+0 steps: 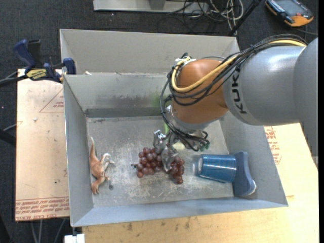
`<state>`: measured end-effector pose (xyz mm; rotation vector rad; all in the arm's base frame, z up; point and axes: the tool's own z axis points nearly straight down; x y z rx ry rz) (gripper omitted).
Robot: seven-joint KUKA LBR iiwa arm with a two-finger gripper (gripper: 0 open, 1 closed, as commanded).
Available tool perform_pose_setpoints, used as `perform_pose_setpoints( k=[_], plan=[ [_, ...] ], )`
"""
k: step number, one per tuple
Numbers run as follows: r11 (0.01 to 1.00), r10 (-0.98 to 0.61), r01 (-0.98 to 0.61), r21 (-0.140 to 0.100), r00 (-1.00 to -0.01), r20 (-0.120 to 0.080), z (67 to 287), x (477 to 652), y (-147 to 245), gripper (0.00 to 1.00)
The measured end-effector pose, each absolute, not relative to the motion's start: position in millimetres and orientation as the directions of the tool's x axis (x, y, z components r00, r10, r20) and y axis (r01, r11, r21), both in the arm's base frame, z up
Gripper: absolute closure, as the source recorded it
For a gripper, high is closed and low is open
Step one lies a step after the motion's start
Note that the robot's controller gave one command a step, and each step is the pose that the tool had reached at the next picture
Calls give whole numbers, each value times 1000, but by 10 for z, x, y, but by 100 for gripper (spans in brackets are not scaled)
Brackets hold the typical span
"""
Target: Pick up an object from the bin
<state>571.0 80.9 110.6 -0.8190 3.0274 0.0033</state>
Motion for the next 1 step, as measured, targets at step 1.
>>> perform_pose_setpoints(
  k=[1],
  plan=[
    [864,-504,-504,0,-864,-5,1190,5710,809,100]
  ],
)
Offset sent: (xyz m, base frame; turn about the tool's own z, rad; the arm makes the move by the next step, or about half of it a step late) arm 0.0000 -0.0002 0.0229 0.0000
